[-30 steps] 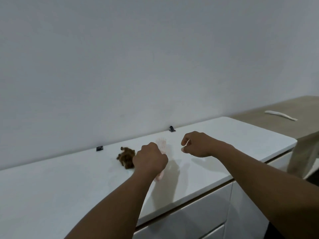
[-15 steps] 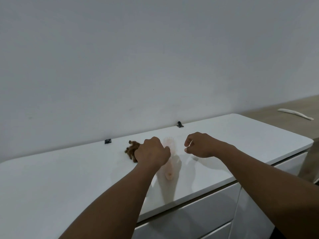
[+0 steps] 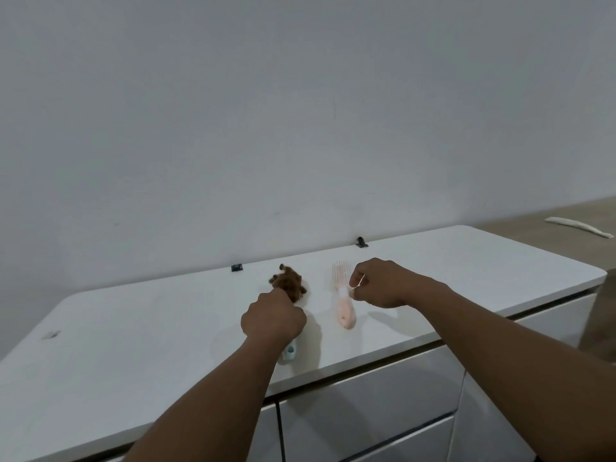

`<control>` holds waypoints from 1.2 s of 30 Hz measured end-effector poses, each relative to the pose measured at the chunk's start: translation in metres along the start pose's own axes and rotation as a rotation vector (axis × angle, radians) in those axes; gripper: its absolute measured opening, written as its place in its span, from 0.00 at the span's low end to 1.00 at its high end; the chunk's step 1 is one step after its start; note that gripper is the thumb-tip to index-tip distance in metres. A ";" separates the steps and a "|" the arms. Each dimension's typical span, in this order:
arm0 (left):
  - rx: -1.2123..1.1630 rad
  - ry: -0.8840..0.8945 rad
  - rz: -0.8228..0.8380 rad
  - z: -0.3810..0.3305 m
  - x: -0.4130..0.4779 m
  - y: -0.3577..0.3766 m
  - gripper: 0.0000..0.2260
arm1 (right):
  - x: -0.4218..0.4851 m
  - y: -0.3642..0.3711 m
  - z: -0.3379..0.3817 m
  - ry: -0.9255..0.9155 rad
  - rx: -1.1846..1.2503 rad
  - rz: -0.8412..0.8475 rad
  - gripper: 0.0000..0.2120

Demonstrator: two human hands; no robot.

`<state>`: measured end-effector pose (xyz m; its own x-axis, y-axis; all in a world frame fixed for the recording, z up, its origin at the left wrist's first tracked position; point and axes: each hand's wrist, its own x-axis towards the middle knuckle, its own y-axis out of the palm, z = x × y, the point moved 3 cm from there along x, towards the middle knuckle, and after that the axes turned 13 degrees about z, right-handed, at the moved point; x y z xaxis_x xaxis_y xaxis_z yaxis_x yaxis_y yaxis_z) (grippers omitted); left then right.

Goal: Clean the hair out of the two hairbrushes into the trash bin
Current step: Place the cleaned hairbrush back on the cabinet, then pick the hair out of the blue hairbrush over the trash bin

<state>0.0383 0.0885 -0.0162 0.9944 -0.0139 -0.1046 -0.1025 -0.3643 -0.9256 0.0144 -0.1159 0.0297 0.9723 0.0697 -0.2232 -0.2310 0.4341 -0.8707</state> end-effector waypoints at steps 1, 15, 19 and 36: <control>-0.008 0.012 -0.007 0.000 -0.002 0.000 0.05 | -0.001 0.002 0.001 0.001 -0.002 0.003 0.14; -0.363 0.391 -0.176 -0.096 -0.038 -0.023 0.15 | -0.081 -0.061 -0.028 0.030 0.016 -0.257 0.07; -0.393 0.525 -0.134 -0.142 -0.071 -0.002 0.14 | -0.122 -0.074 -0.070 0.101 0.099 -0.386 0.15; -0.345 0.792 0.353 -0.209 -0.158 0.253 0.12 | -0.199 0.084 -0.292 0.380 1.010 -0.555 0.15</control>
<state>-0.1397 -0.1961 -0.1572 0.6475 -0.7611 0.0368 -0.5152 -0.4729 -0.7147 -0.2091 -0.3552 -0.1269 0.8182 -0.5426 -0.1903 0.5107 0.8378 -0.1932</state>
